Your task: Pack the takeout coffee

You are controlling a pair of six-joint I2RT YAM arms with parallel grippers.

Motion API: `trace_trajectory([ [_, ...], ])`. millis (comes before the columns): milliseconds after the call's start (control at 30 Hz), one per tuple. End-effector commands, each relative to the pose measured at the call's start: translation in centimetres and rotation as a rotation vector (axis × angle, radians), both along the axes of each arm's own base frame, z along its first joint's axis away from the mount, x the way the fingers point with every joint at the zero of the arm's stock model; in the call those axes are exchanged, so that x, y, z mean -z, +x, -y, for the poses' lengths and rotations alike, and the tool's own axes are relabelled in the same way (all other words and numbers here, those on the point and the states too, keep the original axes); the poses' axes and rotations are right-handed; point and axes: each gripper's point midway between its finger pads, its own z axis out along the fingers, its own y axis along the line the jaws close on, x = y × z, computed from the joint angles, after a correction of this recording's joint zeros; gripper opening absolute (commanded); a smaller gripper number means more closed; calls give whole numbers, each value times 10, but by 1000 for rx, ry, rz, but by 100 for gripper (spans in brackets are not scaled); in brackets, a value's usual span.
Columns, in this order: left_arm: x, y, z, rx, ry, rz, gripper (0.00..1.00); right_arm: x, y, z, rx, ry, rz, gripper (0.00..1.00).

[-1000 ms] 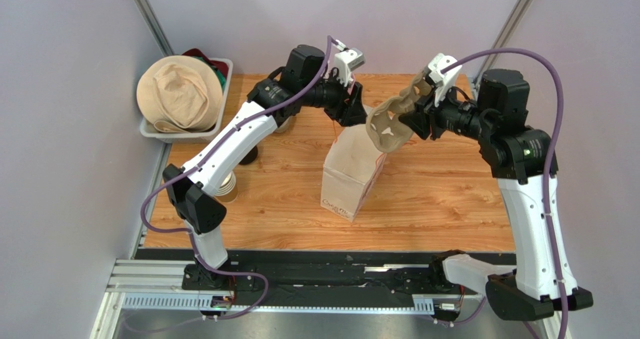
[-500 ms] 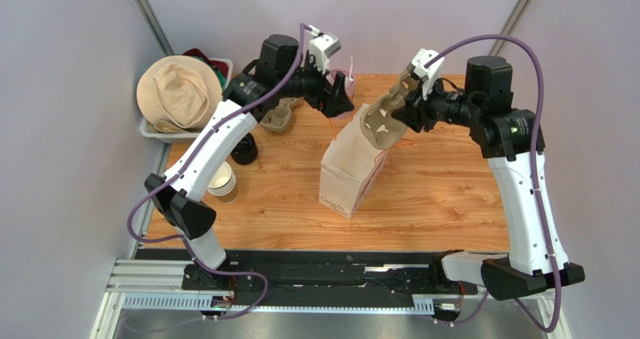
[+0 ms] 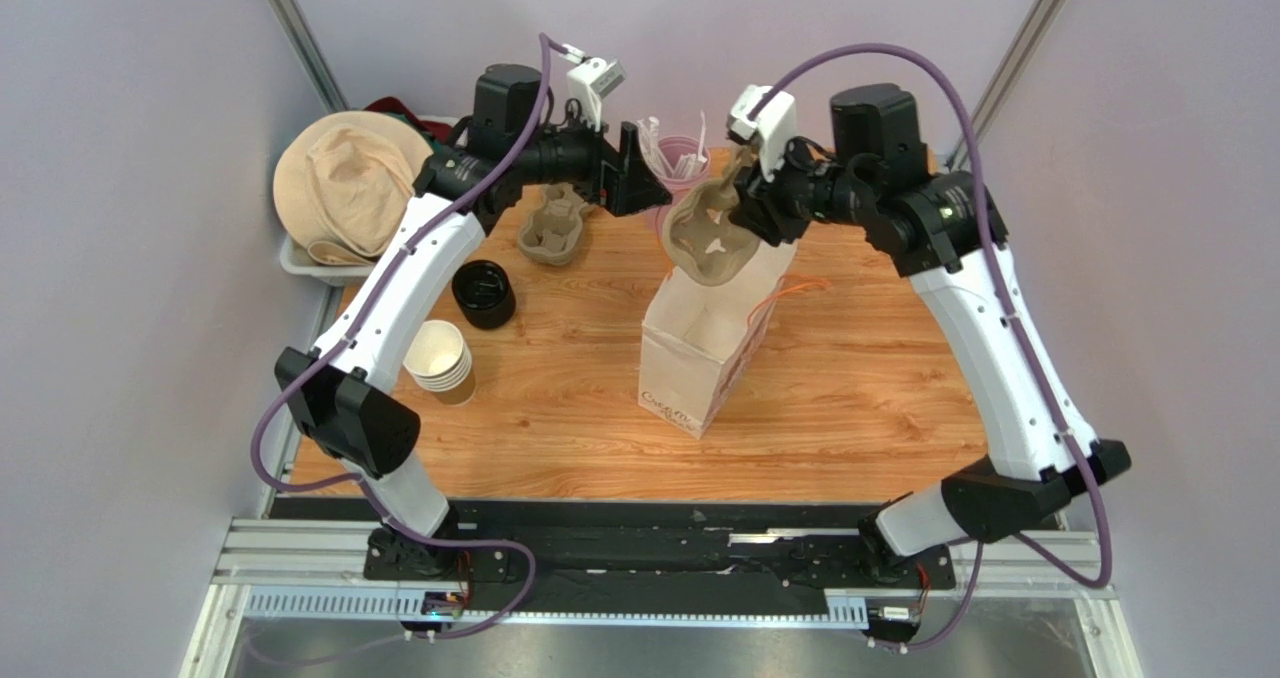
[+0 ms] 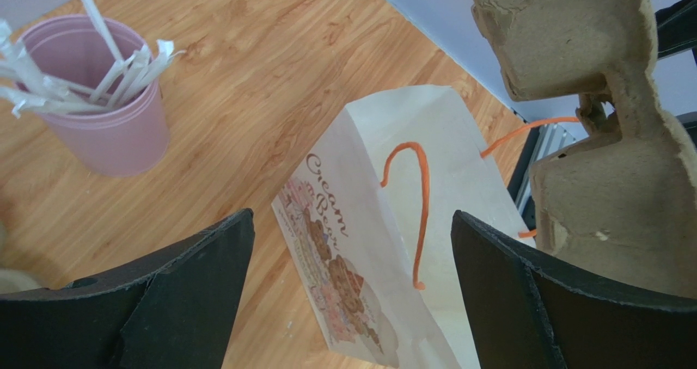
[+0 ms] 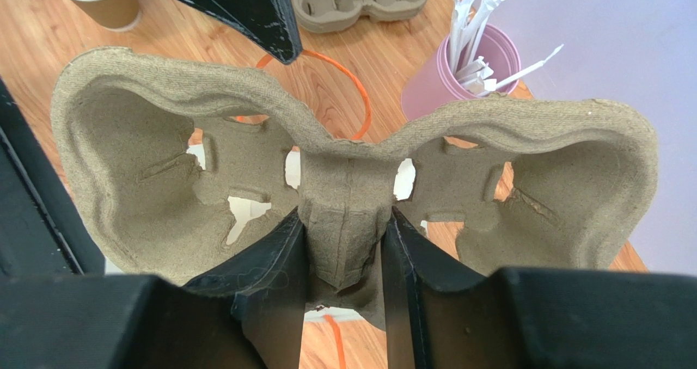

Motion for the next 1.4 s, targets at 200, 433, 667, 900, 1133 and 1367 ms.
trace_trajectory([
  [200,-39,-22,-14,18,-117,89,99,35,10,5,117,-252,-40,32],
  [433,-43,-26,-9,48,-156,70,99,59,-14,5,58,-348,-72,33],
  [667,-40,-28,-8,54,-165,62,99,79,-21,6,40,-395,-118,32],
  [900,-33,-28,-8,49,-164,47,99,93,-20,2,26,-431,-129,32],
  [1133,-27,-23,-6,46,-161,33,97,100,-36,-8,-48,-469,-122,32],
  [1367,-21,-19,-4,47,-163,10,82,116,-38,-10,-42,-515,-144,32],
])
